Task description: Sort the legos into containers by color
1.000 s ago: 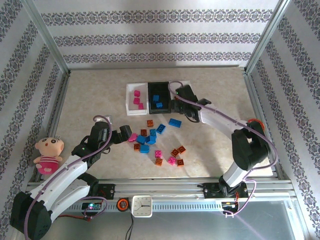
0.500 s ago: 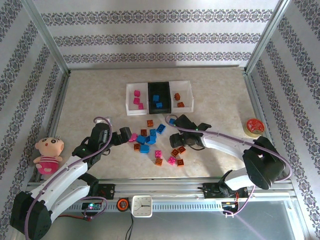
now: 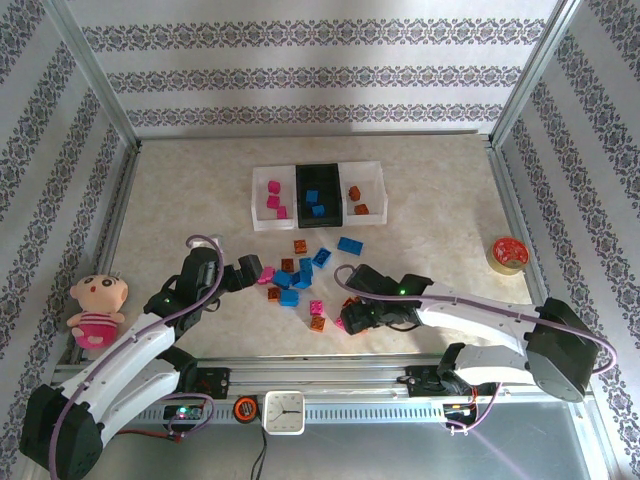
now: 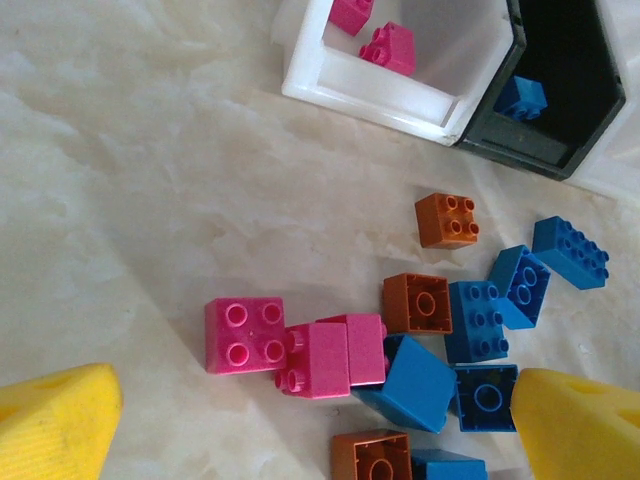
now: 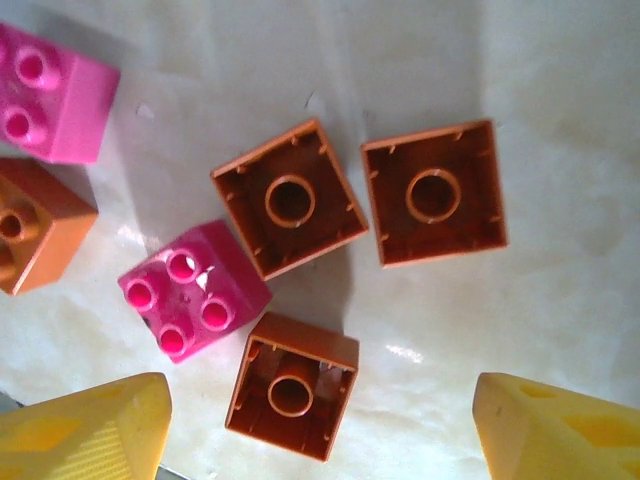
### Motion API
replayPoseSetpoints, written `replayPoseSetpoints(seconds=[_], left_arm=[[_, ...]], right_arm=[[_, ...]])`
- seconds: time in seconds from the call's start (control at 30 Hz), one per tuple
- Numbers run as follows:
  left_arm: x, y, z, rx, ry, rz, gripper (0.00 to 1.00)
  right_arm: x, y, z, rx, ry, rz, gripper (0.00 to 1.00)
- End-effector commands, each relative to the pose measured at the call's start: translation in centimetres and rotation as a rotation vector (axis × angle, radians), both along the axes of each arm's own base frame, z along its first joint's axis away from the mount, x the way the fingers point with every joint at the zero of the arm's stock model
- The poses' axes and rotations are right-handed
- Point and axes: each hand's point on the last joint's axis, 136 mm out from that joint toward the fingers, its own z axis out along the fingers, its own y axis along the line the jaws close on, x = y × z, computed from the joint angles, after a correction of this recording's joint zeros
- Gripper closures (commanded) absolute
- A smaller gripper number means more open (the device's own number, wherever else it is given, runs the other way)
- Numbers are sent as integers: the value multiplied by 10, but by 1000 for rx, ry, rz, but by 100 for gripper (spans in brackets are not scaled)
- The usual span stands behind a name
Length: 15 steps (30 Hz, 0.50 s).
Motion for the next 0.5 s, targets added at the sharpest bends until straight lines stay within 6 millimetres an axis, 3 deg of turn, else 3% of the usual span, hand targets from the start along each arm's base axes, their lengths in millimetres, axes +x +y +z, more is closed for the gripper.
replayPoseSetpoints(seconds=[0.0, 0.23, 0.47], left_arm=[[2, 0, 0, -15, -21, 20, 0], [1, 1, -1, 1, -13, 15, 0], [-1, 1, -3, -2, -4, 12, 0]], right_arm=[[-13, -3, -13, -24, 56, -4, 24], [-14, 14, -26, -30, 73, 54, 35], [-14, 11, -30, -55, 74, 59, 57]])
